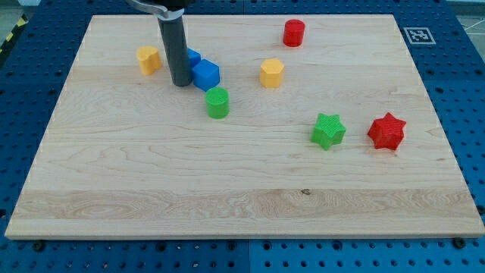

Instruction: Move the green circle a little bit up

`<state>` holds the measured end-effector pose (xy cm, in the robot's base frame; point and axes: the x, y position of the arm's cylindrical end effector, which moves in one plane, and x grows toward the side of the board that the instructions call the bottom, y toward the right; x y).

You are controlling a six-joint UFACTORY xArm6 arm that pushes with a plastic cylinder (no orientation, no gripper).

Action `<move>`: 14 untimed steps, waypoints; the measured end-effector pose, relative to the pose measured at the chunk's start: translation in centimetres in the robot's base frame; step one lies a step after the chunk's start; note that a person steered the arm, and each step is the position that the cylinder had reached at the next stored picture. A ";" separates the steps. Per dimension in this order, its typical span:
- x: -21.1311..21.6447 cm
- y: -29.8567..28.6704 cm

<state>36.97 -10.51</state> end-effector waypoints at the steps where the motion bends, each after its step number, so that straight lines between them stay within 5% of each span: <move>1: 0.0 0.4; 4: 0.3 0.4; 7: 14.7 -6.0; 10: 12.0 7.2; 14: 6.2 8.0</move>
<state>43.21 -2.50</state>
